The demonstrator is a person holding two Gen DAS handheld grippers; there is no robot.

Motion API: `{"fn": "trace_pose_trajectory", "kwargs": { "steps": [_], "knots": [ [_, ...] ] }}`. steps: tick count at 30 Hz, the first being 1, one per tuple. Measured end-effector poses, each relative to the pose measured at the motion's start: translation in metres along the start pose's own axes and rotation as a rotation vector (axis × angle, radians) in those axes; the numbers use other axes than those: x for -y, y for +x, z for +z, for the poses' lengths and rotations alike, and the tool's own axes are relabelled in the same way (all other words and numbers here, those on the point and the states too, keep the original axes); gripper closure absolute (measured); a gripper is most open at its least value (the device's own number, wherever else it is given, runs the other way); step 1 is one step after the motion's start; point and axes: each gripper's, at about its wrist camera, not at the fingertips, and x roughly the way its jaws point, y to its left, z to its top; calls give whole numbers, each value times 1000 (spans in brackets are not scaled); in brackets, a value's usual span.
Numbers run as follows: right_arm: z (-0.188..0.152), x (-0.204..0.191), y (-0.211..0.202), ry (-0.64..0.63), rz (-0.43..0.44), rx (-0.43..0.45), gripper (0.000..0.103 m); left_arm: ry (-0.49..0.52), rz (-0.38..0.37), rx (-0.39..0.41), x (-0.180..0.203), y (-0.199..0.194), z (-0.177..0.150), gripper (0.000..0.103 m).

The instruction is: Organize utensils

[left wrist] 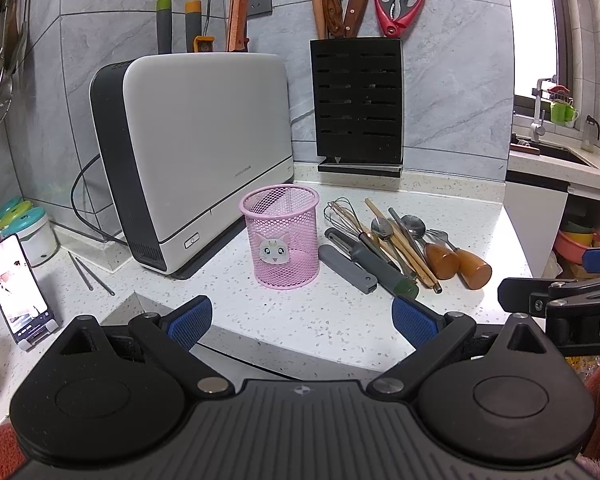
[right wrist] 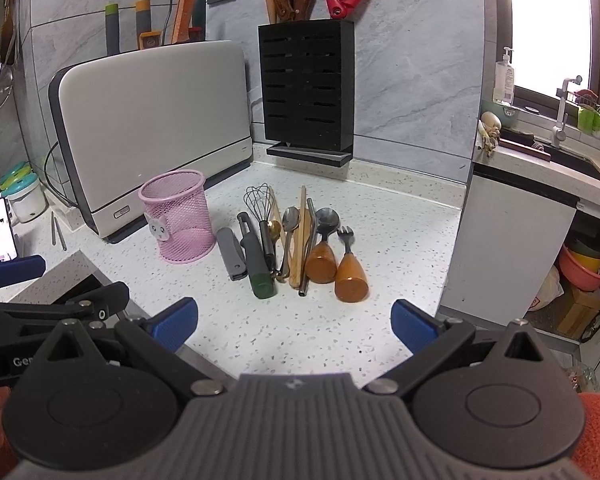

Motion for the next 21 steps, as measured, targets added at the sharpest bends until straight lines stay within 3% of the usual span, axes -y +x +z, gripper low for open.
{"fn": "trace_pose_trajectory", "kwargs": {
  "steps": [21],
  "knots": [
    [0, -3, 0, -8, 5, 3, 3, 0, 4, -7, -1, 1, 0, 0]
  ]
}}
